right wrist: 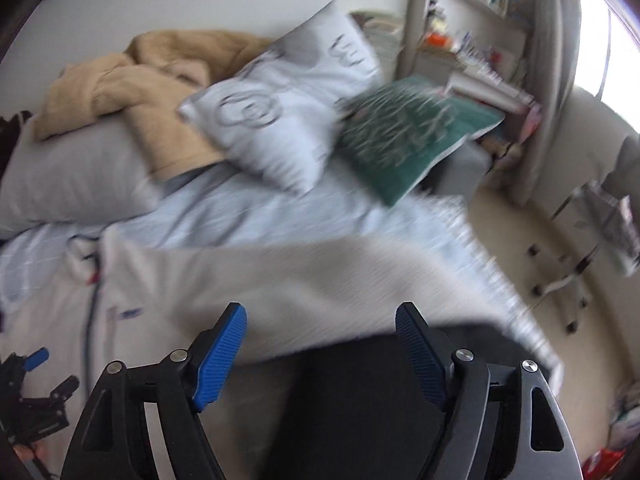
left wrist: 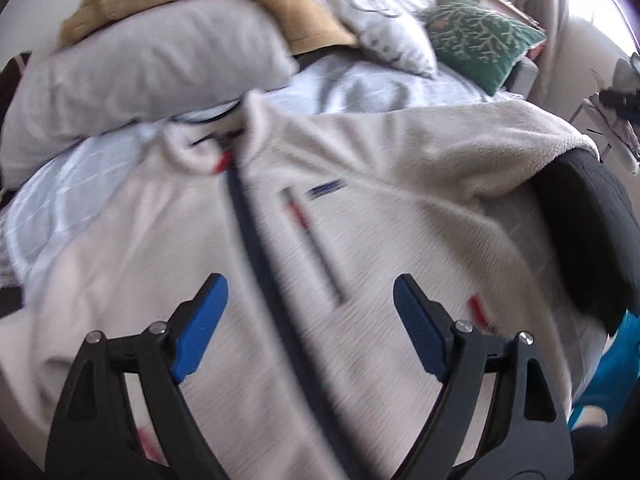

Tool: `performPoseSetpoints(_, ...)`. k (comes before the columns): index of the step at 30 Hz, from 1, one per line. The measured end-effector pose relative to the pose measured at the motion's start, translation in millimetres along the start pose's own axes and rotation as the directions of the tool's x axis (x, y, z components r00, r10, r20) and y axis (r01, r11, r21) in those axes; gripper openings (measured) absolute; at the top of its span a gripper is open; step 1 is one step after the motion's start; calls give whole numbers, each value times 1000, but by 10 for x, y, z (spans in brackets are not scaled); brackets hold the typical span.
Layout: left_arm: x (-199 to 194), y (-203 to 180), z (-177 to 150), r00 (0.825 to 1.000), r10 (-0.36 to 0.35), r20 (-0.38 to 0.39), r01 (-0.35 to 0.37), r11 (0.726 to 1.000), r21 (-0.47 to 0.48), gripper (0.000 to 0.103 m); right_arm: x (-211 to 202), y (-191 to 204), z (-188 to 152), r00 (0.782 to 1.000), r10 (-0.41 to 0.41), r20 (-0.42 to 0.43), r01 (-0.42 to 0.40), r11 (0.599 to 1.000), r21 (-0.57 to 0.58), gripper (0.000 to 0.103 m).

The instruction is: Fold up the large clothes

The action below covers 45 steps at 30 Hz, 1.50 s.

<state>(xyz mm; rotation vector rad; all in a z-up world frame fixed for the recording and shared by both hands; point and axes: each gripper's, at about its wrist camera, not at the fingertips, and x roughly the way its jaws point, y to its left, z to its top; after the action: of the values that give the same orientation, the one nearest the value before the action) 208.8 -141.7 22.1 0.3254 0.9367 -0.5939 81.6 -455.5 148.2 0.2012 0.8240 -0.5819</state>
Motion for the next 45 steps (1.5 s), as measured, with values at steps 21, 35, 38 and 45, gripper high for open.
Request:
performPoseSetpoints(21,-1321,3528,-1725,908,364,-208,-417,745,-520,85,31,2210,-1252,909,370,-190,-386,921,-55,86)
performPoseSetpoints(35,-162,4181,-1370,979,97,-179,-199,632,-749,14,561,2322,-1546,893,329,-307,-358,933,-39,86)
performPoseSetpoints(38,-592,4243,-1445,973,232,-20,-154,575,-804,12,628,2287,-1539,891,326,-315,-352,936,-29,86)
performPoseSetpoints(45,-1837,4715,-1992,750,636,179,-217,493,-842,12,736,2167,-1558,890,317,-328,-337,941,-6,86)
